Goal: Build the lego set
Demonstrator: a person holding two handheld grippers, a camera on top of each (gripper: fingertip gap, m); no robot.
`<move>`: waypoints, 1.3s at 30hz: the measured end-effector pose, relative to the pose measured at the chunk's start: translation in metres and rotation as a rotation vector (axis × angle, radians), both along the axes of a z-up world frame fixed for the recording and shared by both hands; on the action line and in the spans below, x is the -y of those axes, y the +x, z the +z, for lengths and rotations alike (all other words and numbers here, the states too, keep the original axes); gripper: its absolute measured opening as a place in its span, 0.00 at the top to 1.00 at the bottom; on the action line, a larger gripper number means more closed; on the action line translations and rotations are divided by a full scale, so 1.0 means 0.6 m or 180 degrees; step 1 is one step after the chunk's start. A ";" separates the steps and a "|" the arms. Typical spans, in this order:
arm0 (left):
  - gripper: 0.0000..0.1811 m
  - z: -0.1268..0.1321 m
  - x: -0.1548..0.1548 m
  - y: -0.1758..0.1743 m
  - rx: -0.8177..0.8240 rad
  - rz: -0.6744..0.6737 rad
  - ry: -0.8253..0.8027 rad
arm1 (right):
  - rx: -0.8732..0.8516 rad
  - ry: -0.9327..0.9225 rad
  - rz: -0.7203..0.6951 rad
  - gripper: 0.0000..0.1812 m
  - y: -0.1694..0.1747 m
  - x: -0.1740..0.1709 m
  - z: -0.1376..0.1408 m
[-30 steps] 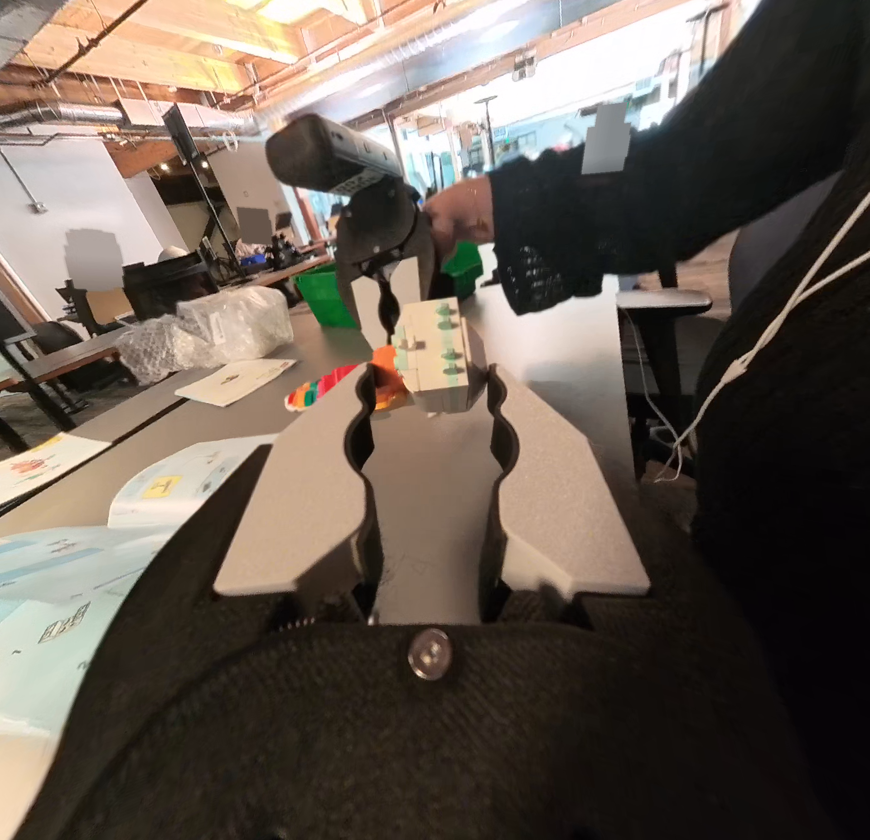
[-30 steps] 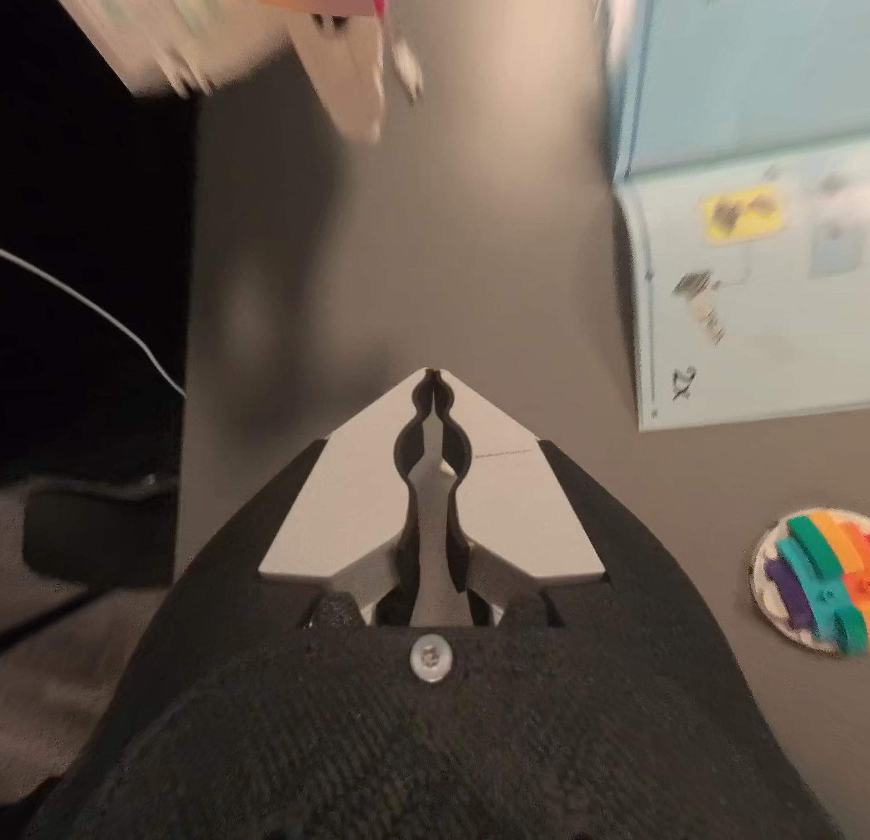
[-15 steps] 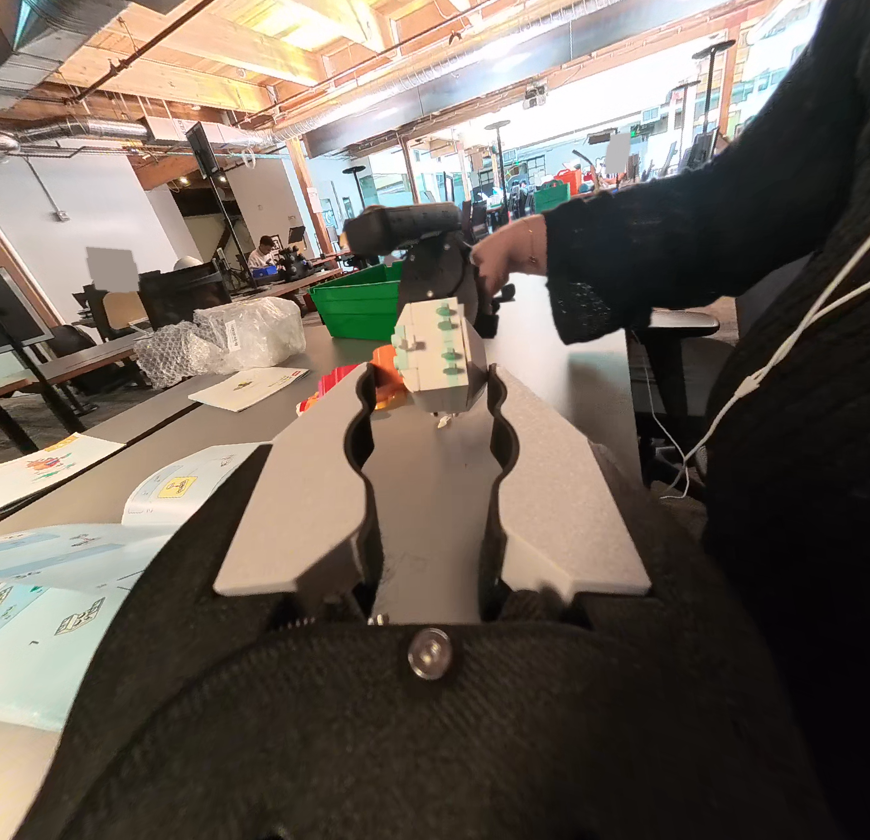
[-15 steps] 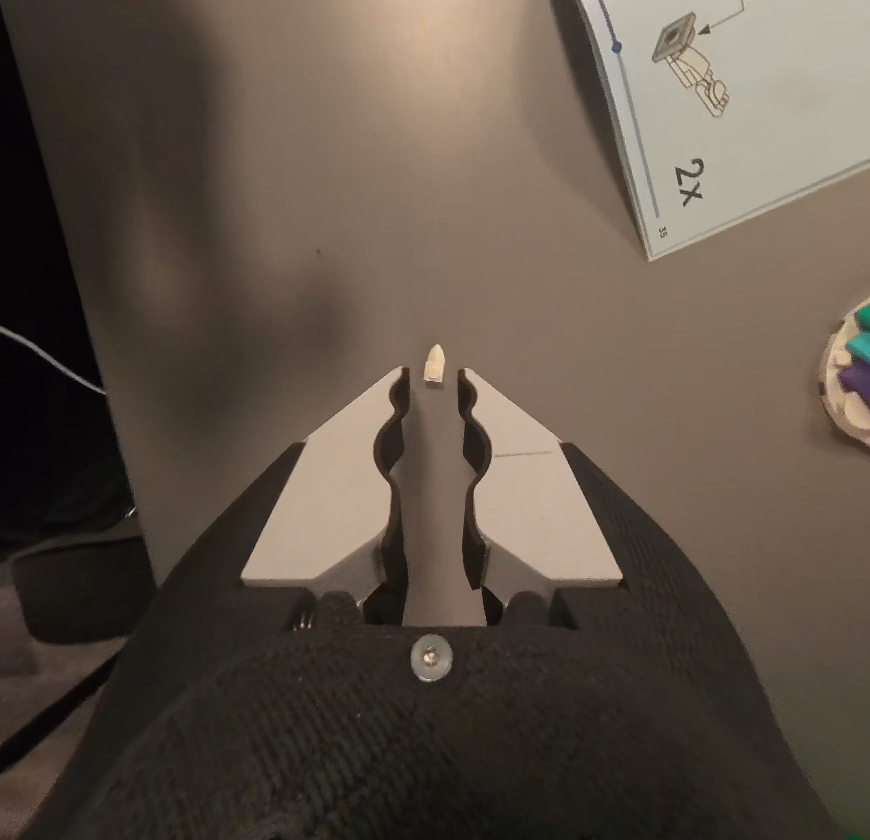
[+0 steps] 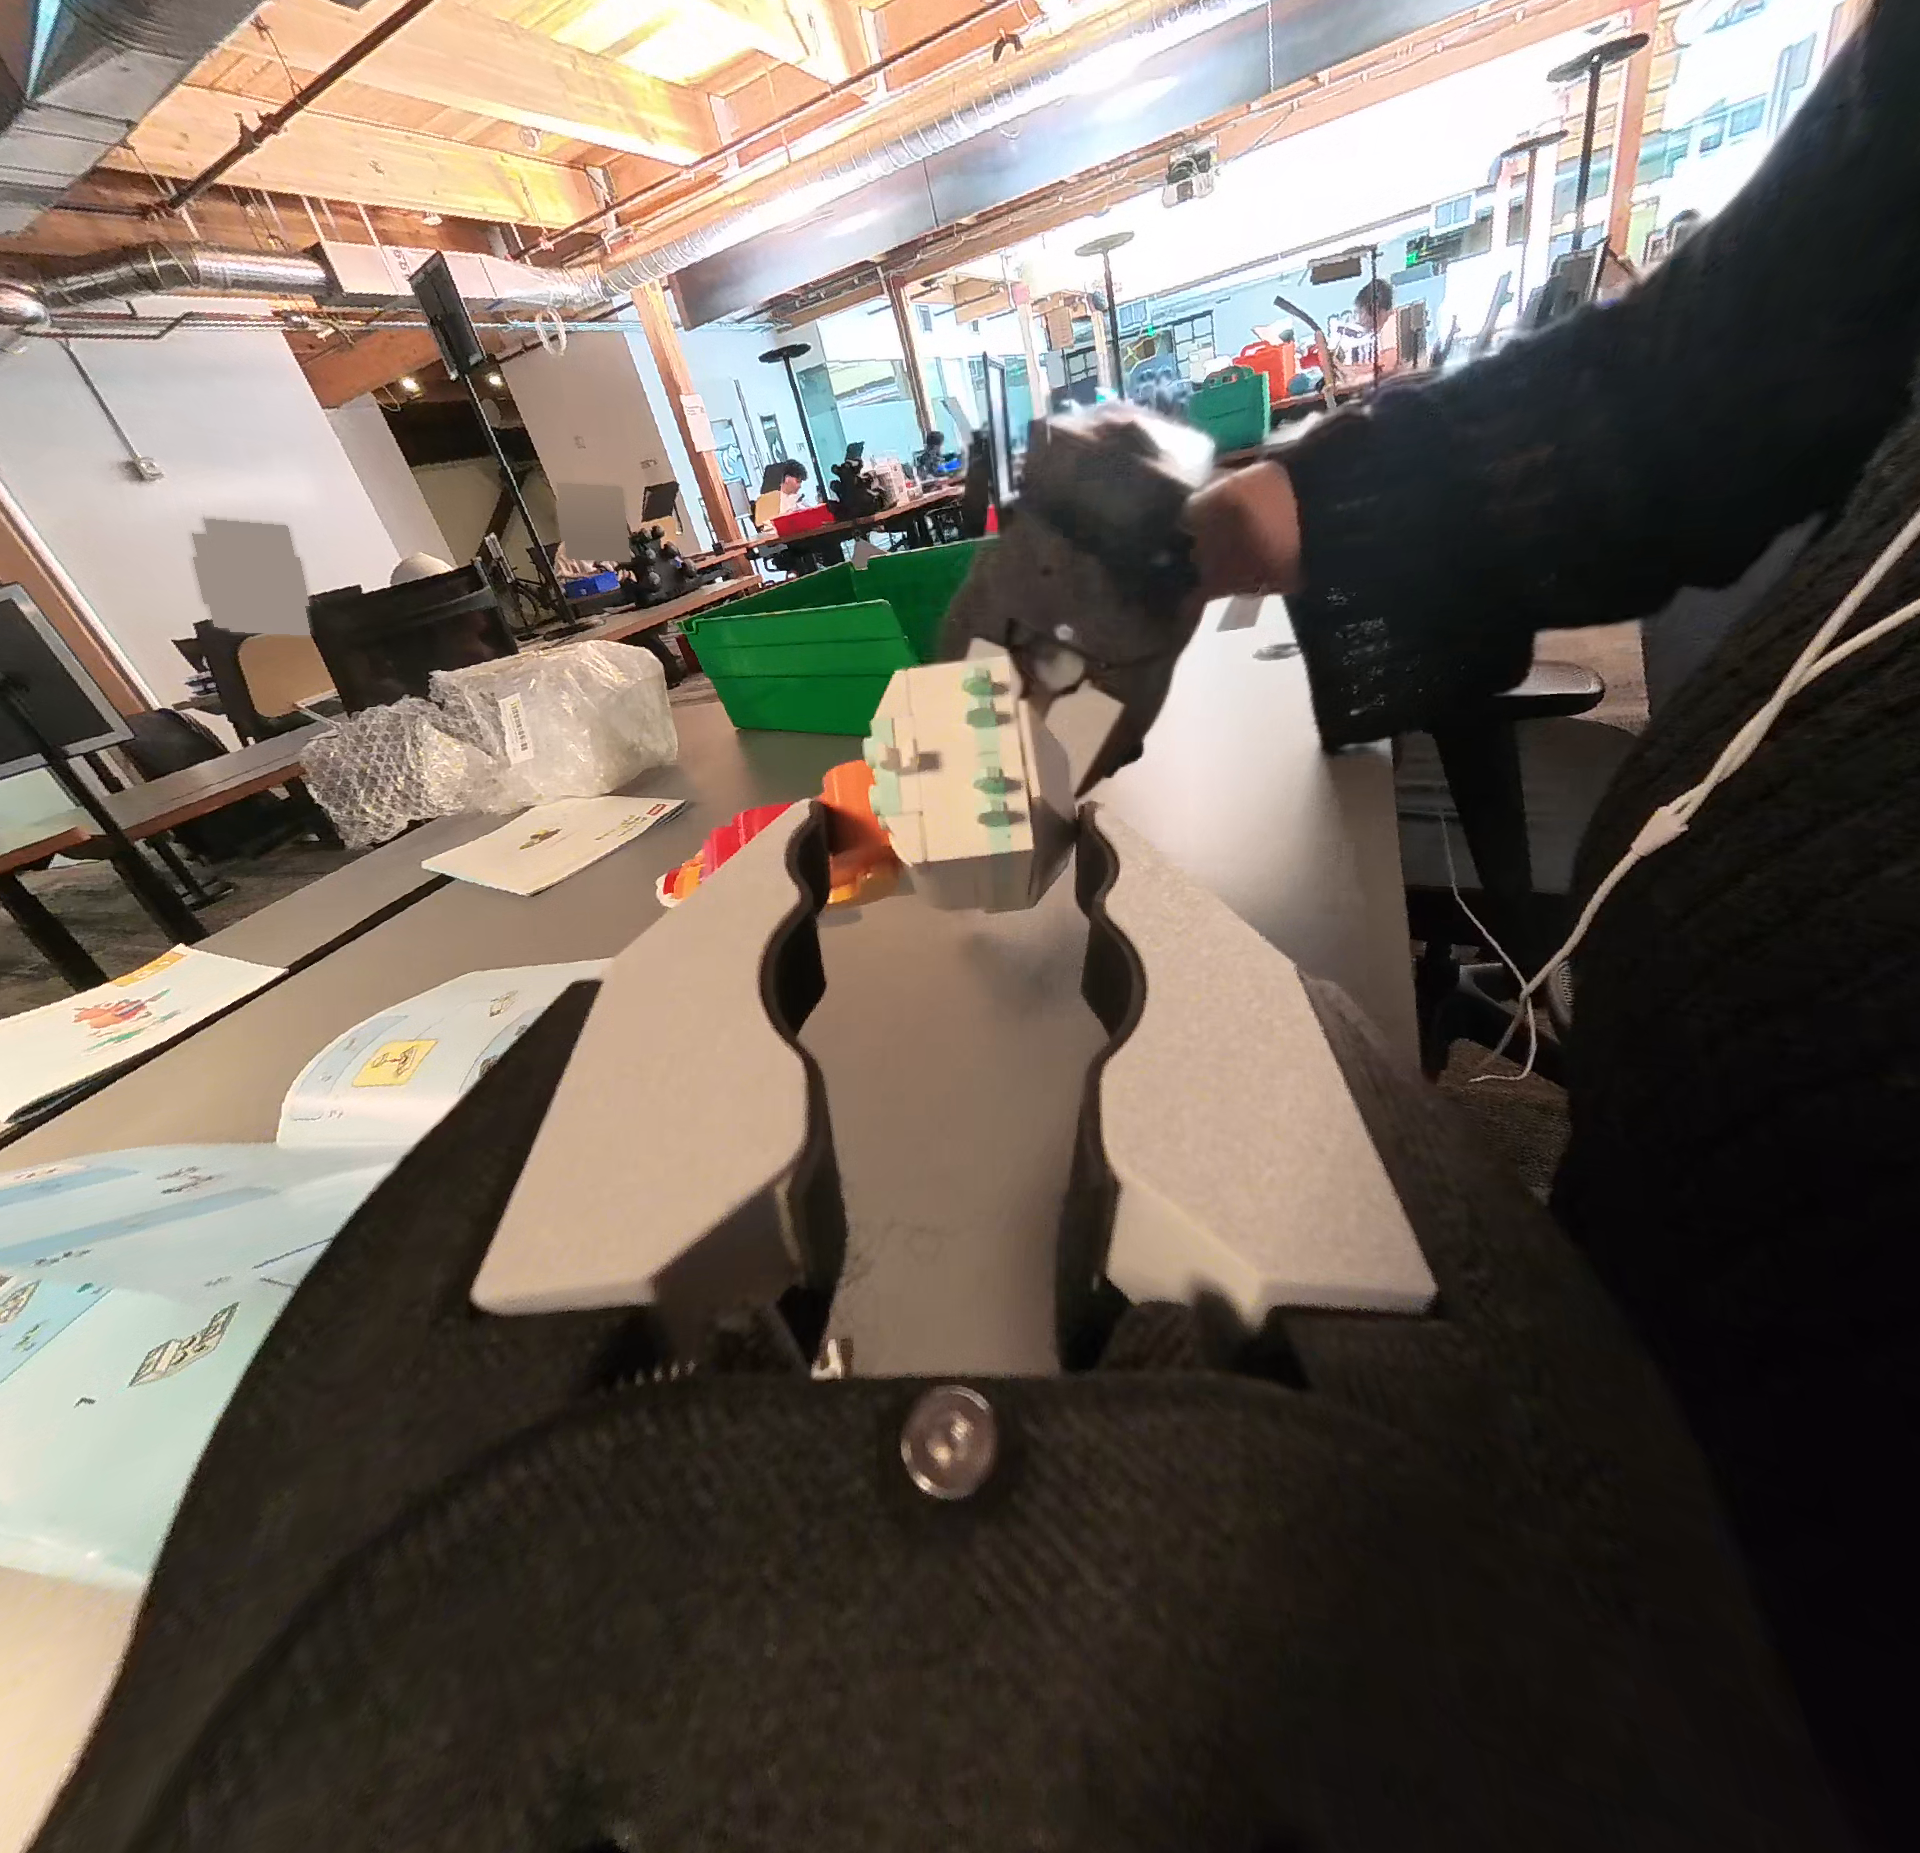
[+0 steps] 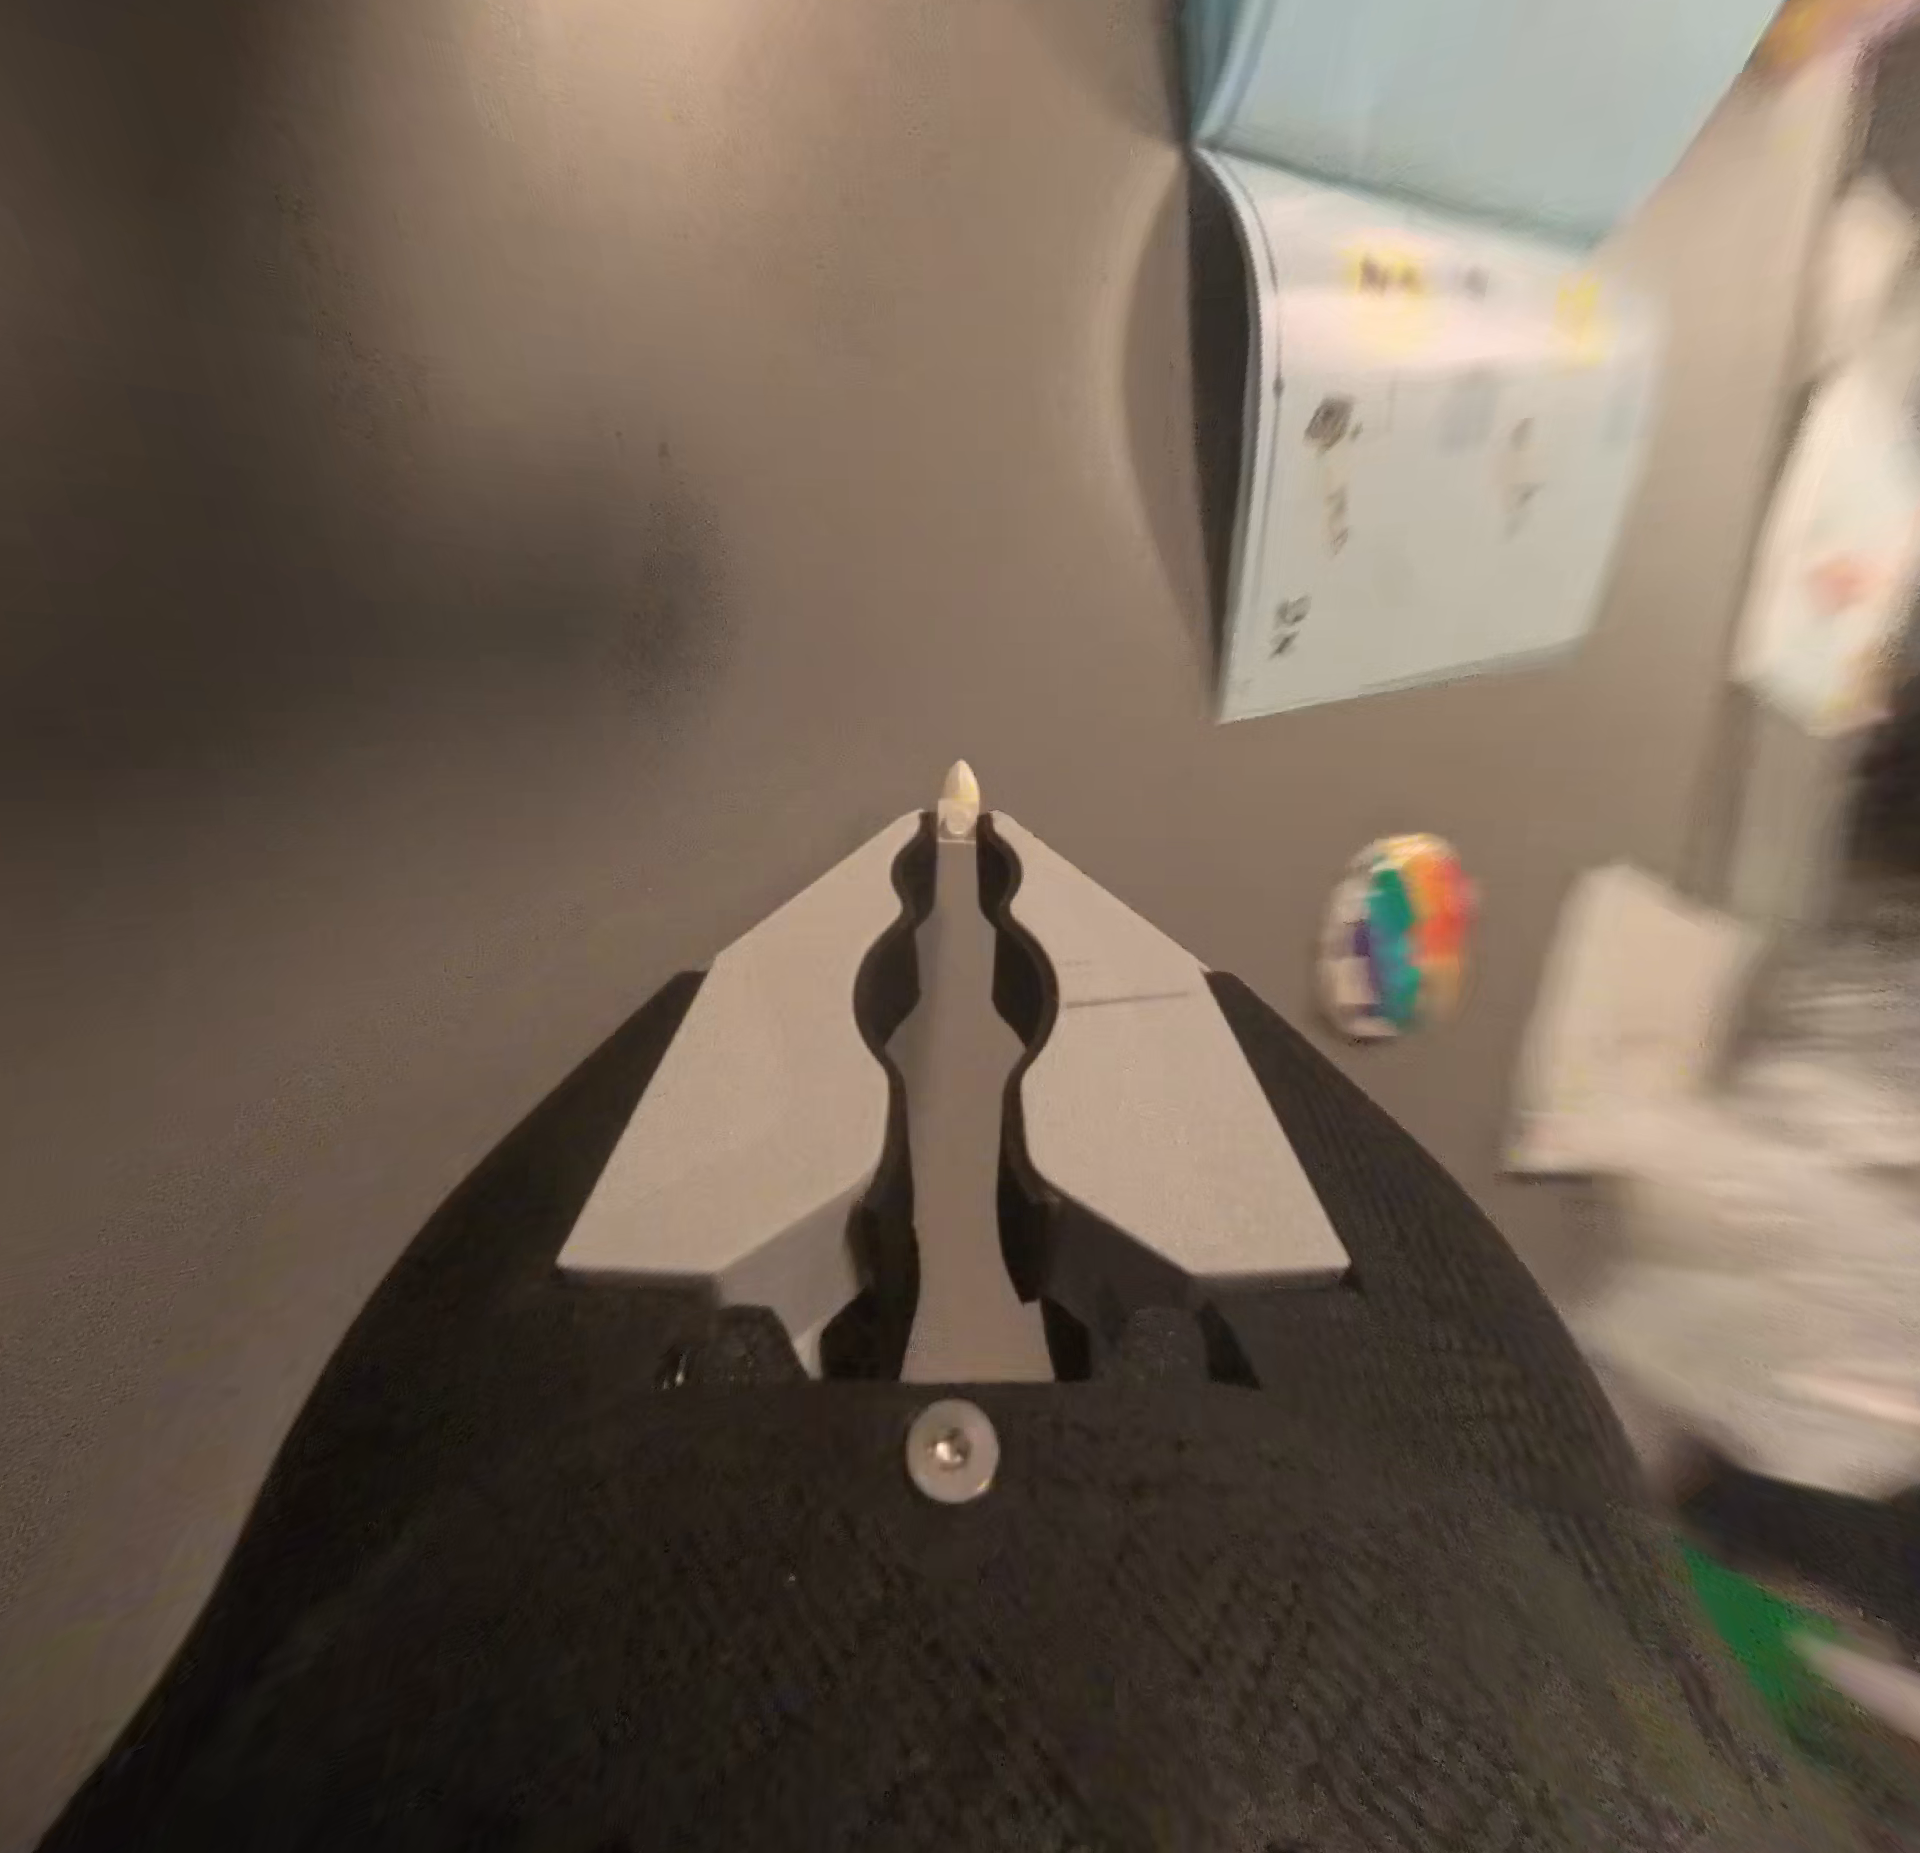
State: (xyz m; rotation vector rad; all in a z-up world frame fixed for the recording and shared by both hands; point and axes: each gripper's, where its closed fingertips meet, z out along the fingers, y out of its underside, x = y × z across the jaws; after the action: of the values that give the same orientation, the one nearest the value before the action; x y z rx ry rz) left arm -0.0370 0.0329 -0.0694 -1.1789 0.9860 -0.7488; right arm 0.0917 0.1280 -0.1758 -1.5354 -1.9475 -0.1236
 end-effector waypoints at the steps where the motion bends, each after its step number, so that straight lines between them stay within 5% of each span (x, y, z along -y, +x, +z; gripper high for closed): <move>1: 0.74 -0.001 0.000 0.000 -0.0003 0.0001 -0.0006 | 0.0360 0.0516 0.0286 0.97 0.002 -0.004 0.004; 5: 0.74 -0.003 0.001 0.003 -0.0027 -0.0022 -0.0015 | 0.2077 0.2273 0.1566 0.97 0.014 -0.015 0.008; 8: 0.74 -0.004 0.003 0.006 -0.0044 -0.0037 -0.0006 | 0.2684 0.2678 0.2202 0.97 0.017 -0.008 -0.005; 15: 0.74 -0.006 0.004 0.006 -0.0061 -0.0034 0.0008 | 0.2941 0.2779 0.3073 0.97 0.007 0.033 -0.018; 21: 0.74 -0.005 0.007 0.007 -0.0069 -0.0039 0.0044 | 0.2766 0.2854 0.3435 0.96 -0.009 0.051 -0.017; 26: 0.74 -0.005 0.009 0.009 -0.0076 -0.0063 0.0054 | 0.2662 0.2629 0.3455 0.87 -0.002 0.064 -0.013; 29: 0.74 -0.003 0.008 0.008 -0.0072 -0.0028 0.0092 | 0.2641 0.2364 0.3303 0.79 0.016 0.066 -0.009; 31: 0.74 -0.001 0.002 0.005 -0.0068 0.0082 0.0129 | 0.2316 0.1987 0.2746 0.80 0.025 0.060 0.004; 36: 0.74 0.009 -0.035 0.000 -0.0161 0.0784 0.0429 | 0.0106 0.0182 0.0105 0.79 -0.020 0.040 0.059; 39: 0.74 0.012 -0.055 0.001 -0.0321 0.1233 0.0653 | -0.1243 -0.1352 -0.0643 0.72 -0.095 0.082 0.098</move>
State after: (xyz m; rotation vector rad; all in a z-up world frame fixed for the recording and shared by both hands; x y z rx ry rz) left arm -0.0365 0.0659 -0.0622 -1.1879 0.8588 -0.2766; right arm 0.0348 0.0787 -0.1170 -1.8583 -1.5668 0.5000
